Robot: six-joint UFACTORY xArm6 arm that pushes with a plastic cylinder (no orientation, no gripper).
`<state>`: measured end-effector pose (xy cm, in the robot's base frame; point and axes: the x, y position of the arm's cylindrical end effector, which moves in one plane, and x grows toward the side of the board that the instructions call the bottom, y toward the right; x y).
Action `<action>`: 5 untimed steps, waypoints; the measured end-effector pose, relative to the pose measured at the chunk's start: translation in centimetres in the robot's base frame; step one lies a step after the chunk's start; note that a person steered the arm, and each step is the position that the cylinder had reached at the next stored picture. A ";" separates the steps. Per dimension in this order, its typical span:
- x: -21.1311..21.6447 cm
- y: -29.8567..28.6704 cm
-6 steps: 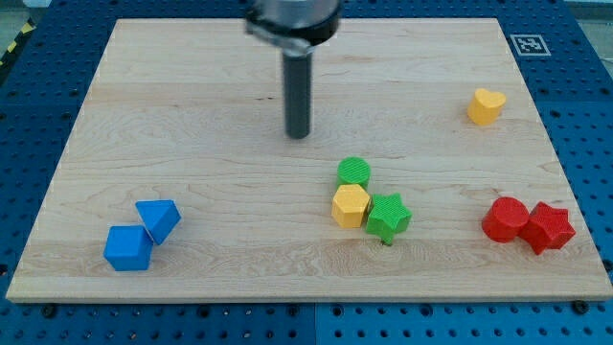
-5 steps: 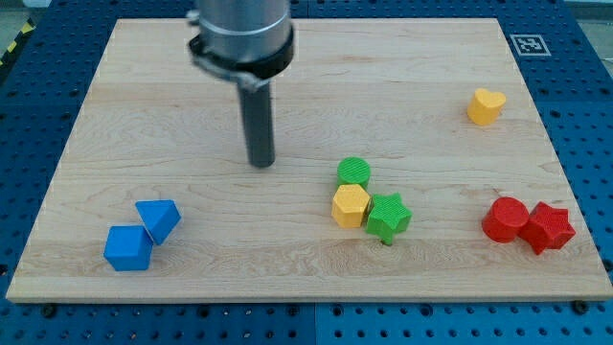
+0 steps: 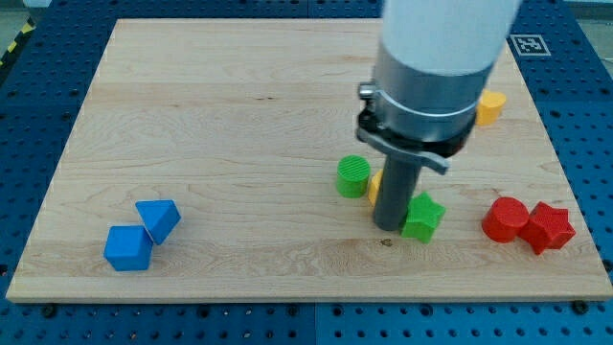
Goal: Slide the yellow hexagon bottom right to the green circle
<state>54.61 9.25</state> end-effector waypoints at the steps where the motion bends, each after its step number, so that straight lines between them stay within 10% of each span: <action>1: -0.5 1.9; 5: -1.4 -4.7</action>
